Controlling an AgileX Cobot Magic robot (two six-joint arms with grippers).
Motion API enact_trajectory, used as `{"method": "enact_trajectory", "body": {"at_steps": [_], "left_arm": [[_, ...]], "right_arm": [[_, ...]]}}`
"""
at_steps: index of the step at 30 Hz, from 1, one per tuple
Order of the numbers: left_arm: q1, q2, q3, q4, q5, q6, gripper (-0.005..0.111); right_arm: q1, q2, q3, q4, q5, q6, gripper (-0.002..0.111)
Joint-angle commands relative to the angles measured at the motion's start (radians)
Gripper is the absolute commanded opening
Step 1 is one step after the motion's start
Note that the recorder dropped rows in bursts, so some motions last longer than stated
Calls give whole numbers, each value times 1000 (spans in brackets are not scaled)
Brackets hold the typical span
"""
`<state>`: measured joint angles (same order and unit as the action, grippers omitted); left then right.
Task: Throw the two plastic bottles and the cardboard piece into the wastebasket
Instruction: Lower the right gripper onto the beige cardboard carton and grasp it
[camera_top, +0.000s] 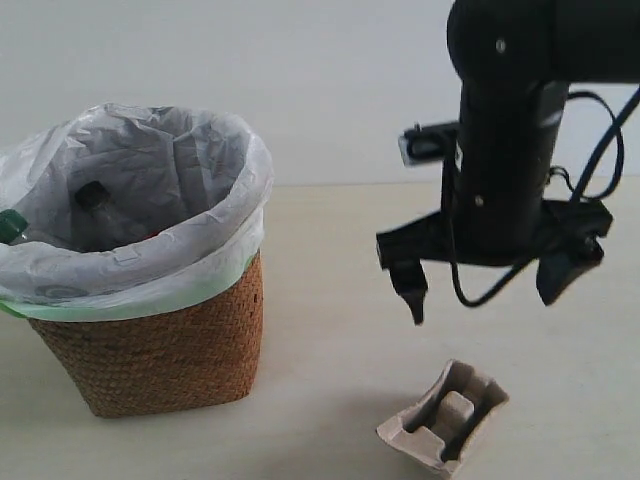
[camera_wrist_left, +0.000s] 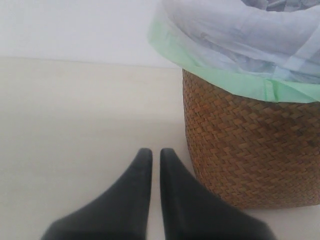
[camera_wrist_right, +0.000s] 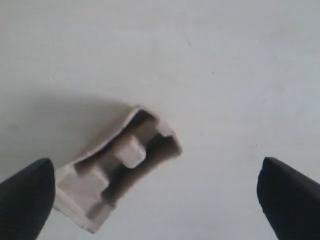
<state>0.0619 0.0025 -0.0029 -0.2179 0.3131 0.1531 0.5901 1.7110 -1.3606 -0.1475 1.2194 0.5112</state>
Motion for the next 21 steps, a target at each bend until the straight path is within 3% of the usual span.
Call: {"method": "enact_trajectory", "body": {"at_steps": [1,6,12,17,21], "left_arm": [[3,-2,3,2,-3,-9,6],[3,-2,3,2,-3,-9,6],[3,-2,3,2,-3,-9,6],[3,-2,3,2,-3,-9,6],[3,-2,3,2,-3,-9,6]], "right_arm": [[-2,-9,125,14,2,70,88],[-2,-9,252,90,-174,117,65],[-2,-9,303,147,-347,148,65],[-2,-9,444,147,-553,387,65],[-2,-9,487,142,-704,422,65]]}}
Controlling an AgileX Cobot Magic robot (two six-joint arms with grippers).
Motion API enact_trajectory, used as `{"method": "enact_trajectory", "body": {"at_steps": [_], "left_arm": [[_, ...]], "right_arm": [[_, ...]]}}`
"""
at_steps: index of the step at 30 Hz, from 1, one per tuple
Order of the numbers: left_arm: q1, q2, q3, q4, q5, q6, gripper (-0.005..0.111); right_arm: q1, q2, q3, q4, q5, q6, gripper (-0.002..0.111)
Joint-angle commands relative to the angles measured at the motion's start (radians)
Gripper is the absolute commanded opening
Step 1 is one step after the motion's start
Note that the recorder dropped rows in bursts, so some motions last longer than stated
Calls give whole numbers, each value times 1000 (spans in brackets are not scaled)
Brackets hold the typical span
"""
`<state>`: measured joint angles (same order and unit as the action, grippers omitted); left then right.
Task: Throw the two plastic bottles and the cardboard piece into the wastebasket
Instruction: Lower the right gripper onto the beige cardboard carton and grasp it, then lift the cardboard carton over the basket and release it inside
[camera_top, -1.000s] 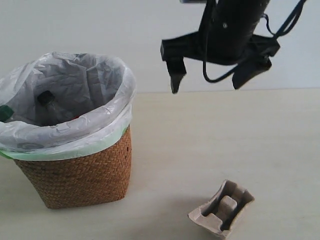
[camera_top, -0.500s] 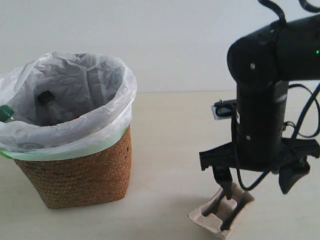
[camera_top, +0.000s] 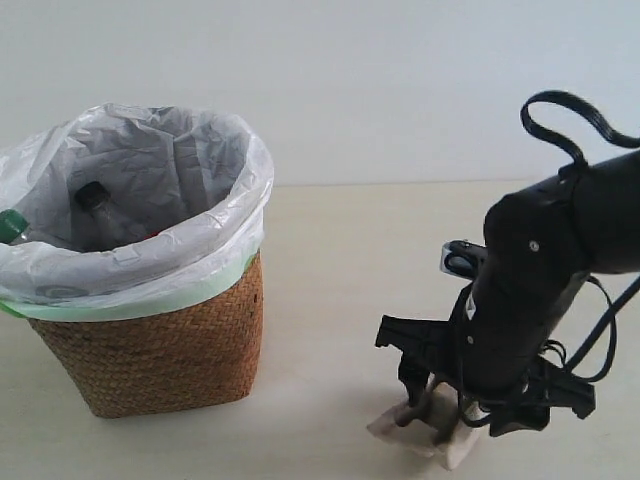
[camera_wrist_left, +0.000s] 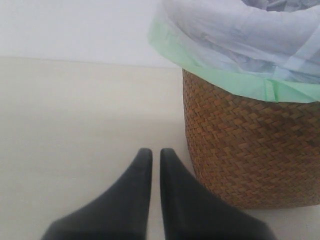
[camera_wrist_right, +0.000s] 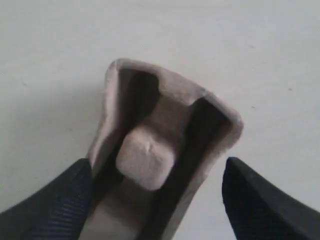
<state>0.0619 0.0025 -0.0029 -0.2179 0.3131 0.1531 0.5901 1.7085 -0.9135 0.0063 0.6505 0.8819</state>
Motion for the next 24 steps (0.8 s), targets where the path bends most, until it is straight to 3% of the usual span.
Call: {"method": "enact_trajectory", "body": {"at_steps": [1,16,18,22,23,24], "left_arm": [[3,-2,3,2,-3,-9,6],[3,-2,3,2,-3,-9,6],[3,-2,3,2,-3,-9,6],[3,-2,3,2,-3,-9,6],[3,-2,3,2,-3,-9,6],[3,-2,3,2,-3,-9,6]], "right_arm": [[-2,-6,40,-12,-150,51,65],[-2,91,33,-46,-277,21,65],[-2,93,18,-53,-275,-37,57],[-2,91,13,-76,-297,-94,11],[-2,87,13,-76,-295,-112,1],[-2,73,13,-76,-295,-122,0]]}}
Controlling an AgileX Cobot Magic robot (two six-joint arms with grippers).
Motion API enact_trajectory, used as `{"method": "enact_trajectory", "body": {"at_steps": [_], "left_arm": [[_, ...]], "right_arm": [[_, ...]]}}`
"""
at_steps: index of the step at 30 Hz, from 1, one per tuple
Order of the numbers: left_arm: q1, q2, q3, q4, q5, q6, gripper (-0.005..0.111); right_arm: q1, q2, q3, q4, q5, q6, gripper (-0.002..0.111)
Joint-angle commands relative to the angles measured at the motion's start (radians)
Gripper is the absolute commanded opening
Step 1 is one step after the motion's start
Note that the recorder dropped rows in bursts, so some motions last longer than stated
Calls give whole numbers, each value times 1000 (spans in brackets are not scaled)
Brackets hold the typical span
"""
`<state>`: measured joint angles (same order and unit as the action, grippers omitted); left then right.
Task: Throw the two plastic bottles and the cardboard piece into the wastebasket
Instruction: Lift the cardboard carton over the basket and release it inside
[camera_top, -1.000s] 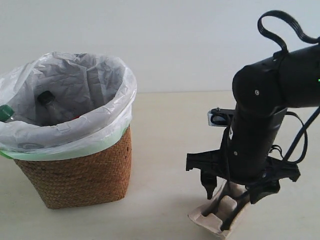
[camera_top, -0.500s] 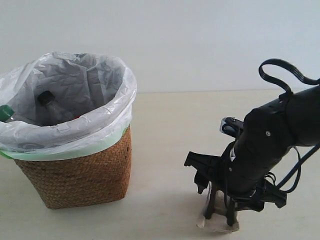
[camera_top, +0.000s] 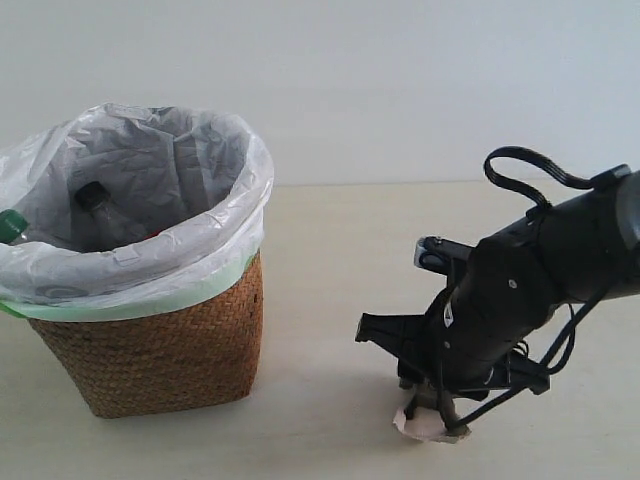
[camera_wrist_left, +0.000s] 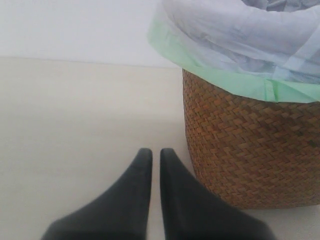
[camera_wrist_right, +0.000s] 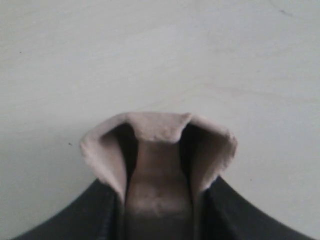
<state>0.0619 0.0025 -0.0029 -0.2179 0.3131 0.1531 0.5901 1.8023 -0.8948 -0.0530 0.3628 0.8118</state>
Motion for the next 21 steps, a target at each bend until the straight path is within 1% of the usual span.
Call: {"method": "enact_trajectory", "body": {"at_steps": [1,4,6,10,15,18,19,21], "left_arm": [[3,-2,3,2,-3,-9,6],[3,-2,3,2,-3,-9,6],[3,-2,3,2,-3,-9,6],[3,-2,3,2,-3,-9,6],[3,-2,3,2,-3,-9,6],[3,-2,3,2,-3,-9,6],[3,-2,3,2,-3,-9,6],[3,-2,3,2,-3,-9,6]], "right_arm": [[-2,-29,-8,-16,-9,-63,0],[-2,-68,-51,-40,47,-65,0],[-2,-101,-104,-40,111,-101,0],[-2,-163,-234,-106,303,-153,0],[-2,-228,-431,-321,635,-115,0],[-2,-260,-537,-418,796,-115,0],[-2,-268,-559,-454,843,-115,0],[-2,-282,-598,-529,858,-115,0]]}}
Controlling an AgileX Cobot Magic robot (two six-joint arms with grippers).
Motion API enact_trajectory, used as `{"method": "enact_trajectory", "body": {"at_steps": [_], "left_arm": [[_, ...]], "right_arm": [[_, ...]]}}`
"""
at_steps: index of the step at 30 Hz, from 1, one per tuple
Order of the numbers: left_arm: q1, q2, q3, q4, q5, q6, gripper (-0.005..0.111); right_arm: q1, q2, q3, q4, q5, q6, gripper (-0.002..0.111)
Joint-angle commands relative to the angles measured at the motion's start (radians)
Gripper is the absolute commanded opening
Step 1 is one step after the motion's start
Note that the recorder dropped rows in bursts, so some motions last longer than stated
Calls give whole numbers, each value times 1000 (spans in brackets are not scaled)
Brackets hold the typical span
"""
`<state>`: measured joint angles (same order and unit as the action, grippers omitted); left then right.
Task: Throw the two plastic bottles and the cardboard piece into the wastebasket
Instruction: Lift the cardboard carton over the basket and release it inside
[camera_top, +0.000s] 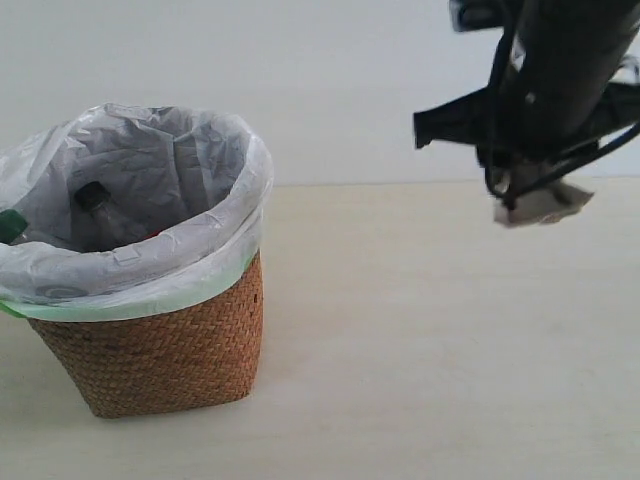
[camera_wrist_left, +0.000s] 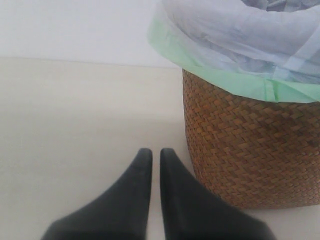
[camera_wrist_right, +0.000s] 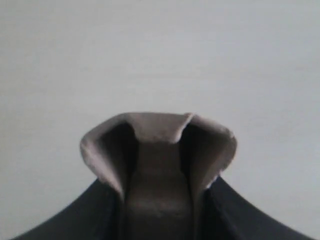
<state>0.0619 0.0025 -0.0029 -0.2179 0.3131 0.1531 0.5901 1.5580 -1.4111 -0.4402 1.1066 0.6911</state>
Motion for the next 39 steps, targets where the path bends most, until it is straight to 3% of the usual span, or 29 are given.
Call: {"method": "enact_trajectory", "body": {"at_steps": [1,14,17,19,20,22,24,25,26,29,34,39], "left_arm": [[3,-2,3,2,-3,-9,6],[3,-2,3,2,-3,-9,6],[3,-2,3,2,-3,-9,6],[3,-2,3,2,-3,-9,6],[3,-2,3,2,-3,-9,6],[3,-2,3,2,-3,-9,6],[3,-2,3,2,-3,-9,6],[3,-2,3,2,-3,-9,6],[3,-2,3,2,-3,-9,6],[3,-2,3,2,-3,-9,6],[3,-2,3,2,-3,-9,6],[3,-2,3,2,-3,-9,6]], "right_arm": [[-2,-45,-92,-176,114,6,0],[-2,-12,-48,-177,114,16,0],[-2,10,-58,-86,114,-18,0],[-2,12,-91,74,49,-108,2],[-2,10,-111,177,-17,-158,5],[-2,8,-186,484,-184,-307,24],[0,8,-260,779,-343,-468,63],[4,8,-280,872,-396,-517,87],[11,10,-298,955,-450,-592,104],[13,15,-309,957,-477,-567,98],[13,38,-309,708,-329,-411,99],[13,49,-309,657,-260,-407,99]]}}
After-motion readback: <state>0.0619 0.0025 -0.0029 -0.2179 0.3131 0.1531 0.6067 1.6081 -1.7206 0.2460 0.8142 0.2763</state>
